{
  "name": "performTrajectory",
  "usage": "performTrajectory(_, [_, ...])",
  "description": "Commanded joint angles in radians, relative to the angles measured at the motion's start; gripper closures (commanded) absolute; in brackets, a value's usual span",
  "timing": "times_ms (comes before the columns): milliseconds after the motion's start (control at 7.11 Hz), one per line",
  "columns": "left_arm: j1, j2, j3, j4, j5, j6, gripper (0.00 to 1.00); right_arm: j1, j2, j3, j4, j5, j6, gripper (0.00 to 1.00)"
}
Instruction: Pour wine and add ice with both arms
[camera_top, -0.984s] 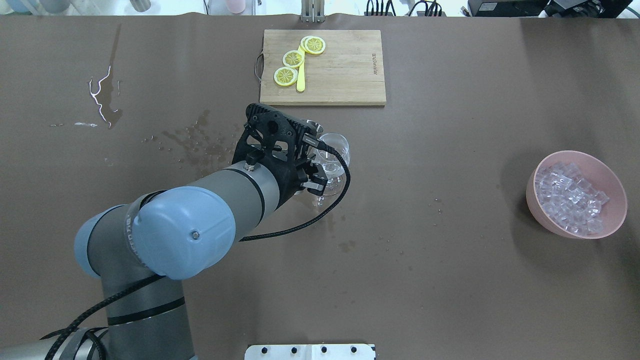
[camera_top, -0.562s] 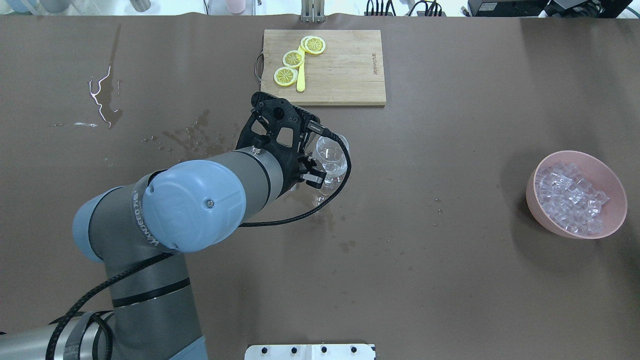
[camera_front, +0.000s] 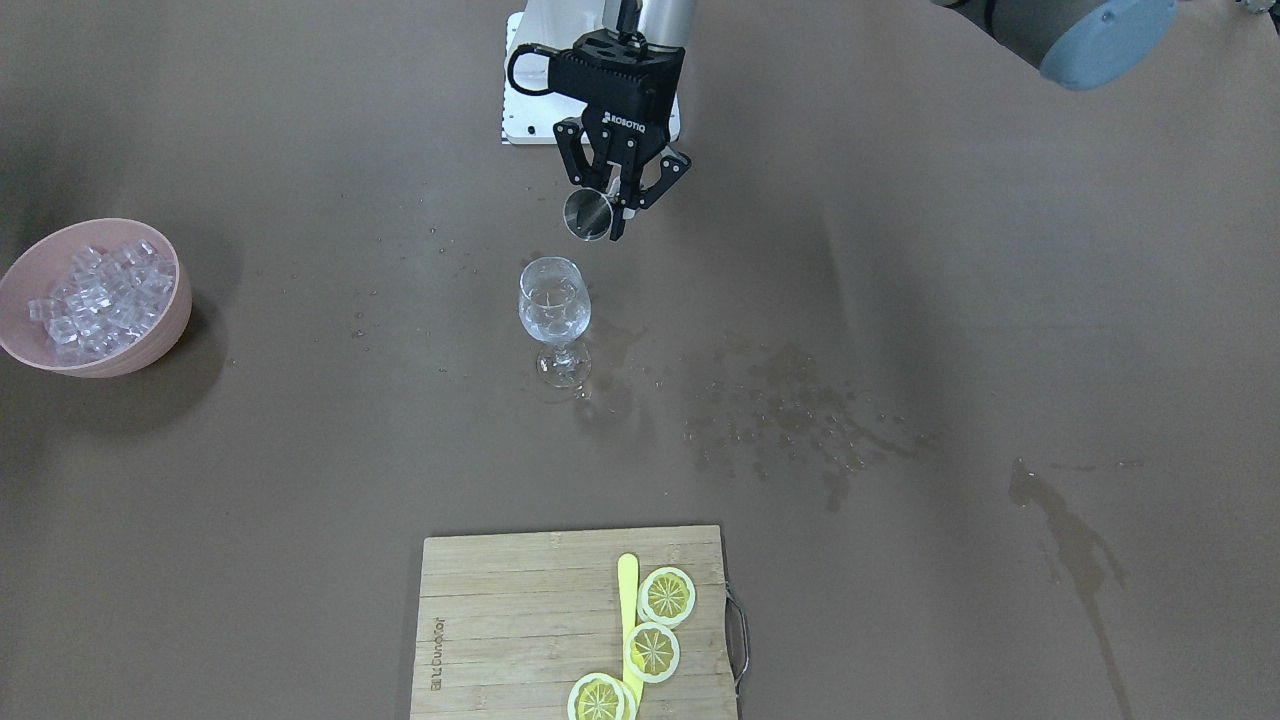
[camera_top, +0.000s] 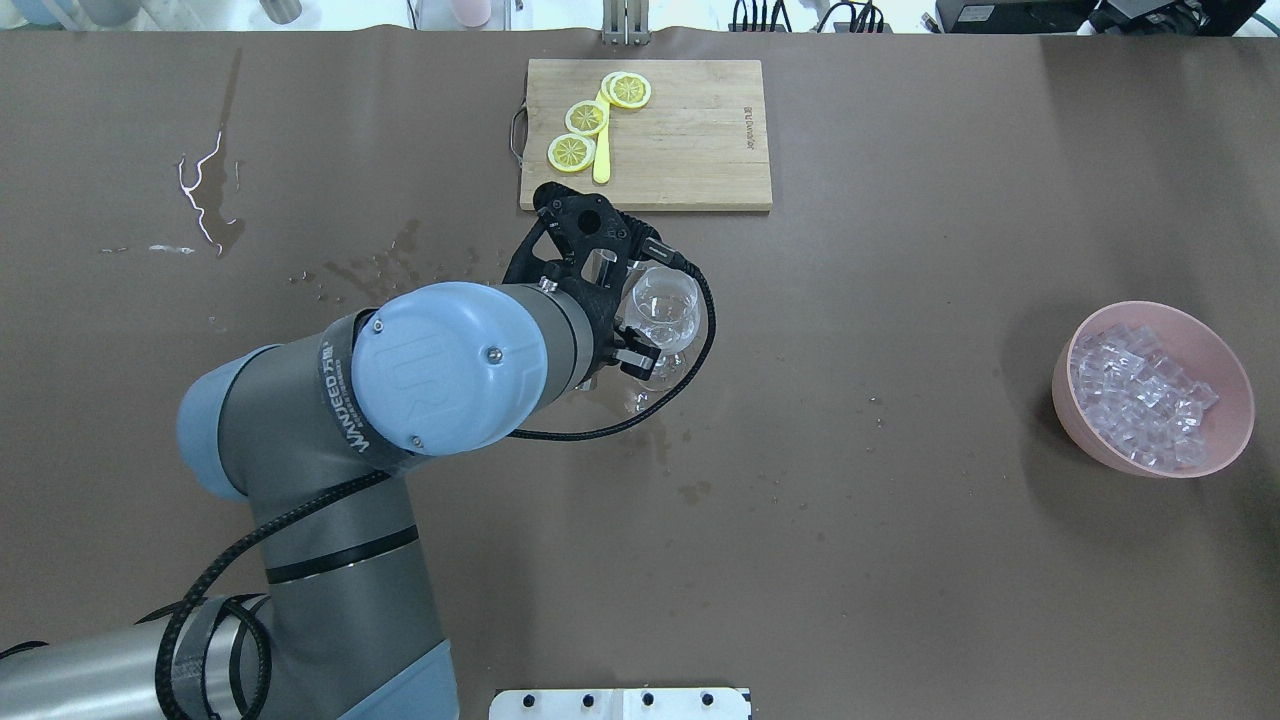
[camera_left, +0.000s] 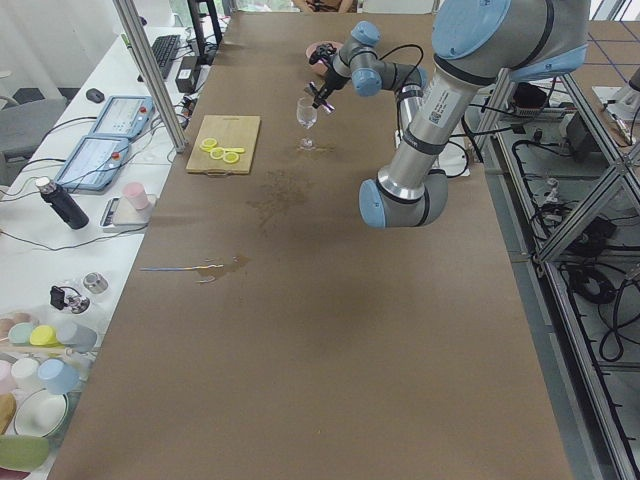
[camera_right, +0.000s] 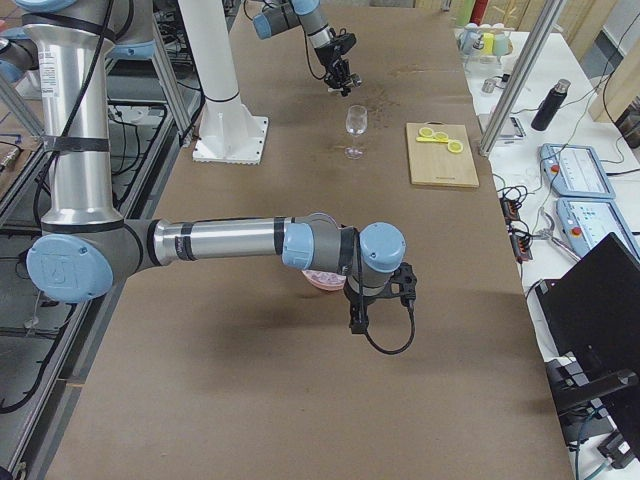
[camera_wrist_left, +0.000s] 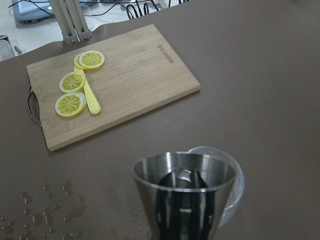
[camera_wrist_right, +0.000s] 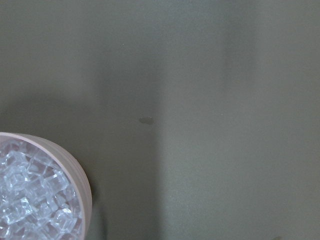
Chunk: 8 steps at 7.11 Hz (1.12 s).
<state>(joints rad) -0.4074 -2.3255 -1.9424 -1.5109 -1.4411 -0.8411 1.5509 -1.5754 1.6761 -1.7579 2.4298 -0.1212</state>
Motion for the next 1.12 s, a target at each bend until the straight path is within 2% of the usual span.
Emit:
performTrajectory(0, [-0.01,-0.04,0.014,0.079,-0.048,0.001,1.0,-0.003,0.0,-0.001,0.0,0.0,0.0,0.0])
performTrajectory(422, [-0.01,-0.099,0.033,0.226,-0.091,0.063,1.0,-0.005,0.009,-0.009,0.0,0.0,0.0,0.0])
performTrajectory(703, [-0.01,-0.152,0.078,0.265,-0.093,0.07,1.0,-0.006,0.011,-0.006,0.0,0.0,0.0,0.0])
performTrajectory(984, [-0.01,-0.19,0.08,0.351,-0.096,0.112,1.0,-0.006,0.023,-0.004,0.002,-0.002,0.0,0.0])
